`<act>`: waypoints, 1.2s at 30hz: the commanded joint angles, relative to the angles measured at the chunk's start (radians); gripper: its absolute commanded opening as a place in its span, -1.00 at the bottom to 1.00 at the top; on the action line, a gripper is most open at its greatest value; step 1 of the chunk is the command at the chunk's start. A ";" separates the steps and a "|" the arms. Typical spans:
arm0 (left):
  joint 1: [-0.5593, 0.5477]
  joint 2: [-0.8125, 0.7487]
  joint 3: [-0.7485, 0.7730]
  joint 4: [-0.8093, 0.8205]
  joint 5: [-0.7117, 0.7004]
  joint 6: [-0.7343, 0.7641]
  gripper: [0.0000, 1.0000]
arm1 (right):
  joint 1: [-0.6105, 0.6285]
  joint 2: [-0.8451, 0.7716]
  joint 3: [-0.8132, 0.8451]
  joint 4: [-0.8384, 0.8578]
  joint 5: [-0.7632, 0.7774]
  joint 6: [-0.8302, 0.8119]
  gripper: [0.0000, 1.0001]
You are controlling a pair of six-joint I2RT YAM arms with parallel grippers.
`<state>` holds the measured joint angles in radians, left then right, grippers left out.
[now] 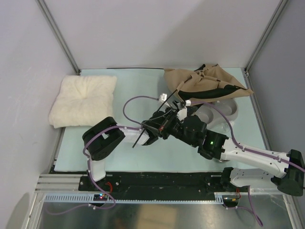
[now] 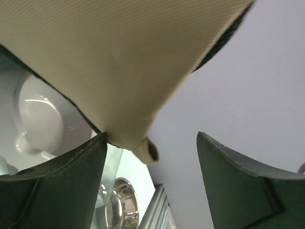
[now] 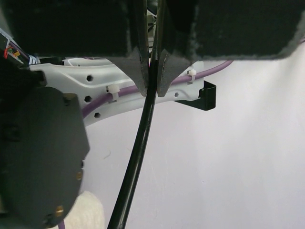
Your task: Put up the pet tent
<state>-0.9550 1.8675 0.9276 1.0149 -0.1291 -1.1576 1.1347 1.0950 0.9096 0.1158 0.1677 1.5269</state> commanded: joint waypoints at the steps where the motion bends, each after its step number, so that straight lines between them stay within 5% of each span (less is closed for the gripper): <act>1: -0.014 0.028 0.029 0.033 -0.021 -0.016 0.57 | -0.003 0.009 0.051 0.082 0.012 -0.010 -1.00; 6: -0.039 0.031 0.018 0.017 -0.032 -0.008 0.53 | -0.004 0.014 0.051 0.084 0.008 -0.011 -1.00; 22: -0.018 0.068 0.016 -0.008 -0.069 -0.045 -0.35 | 0.001 0.018 0.050 0.065 0.023 -0.012 -1.00; 29: -0.010 0.026 -0.056 -0.028 -0.121 -0.019 -0.38 | 0.003 0.034 0.051 0.078 0.020 -0.007 -1.00; 36: -0.011 -0.024 -0.077 -0.093 -0.201 0.065 -0.20 | 0.004 0.045 0.051 0.089 0.018 0.010 -1.00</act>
<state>-0.9699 1.9079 0.8455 0.9474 -0.2512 -1.1702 1.1378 1.1370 0.9112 0.1364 0.1673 1.5414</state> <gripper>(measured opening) 0.370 0.067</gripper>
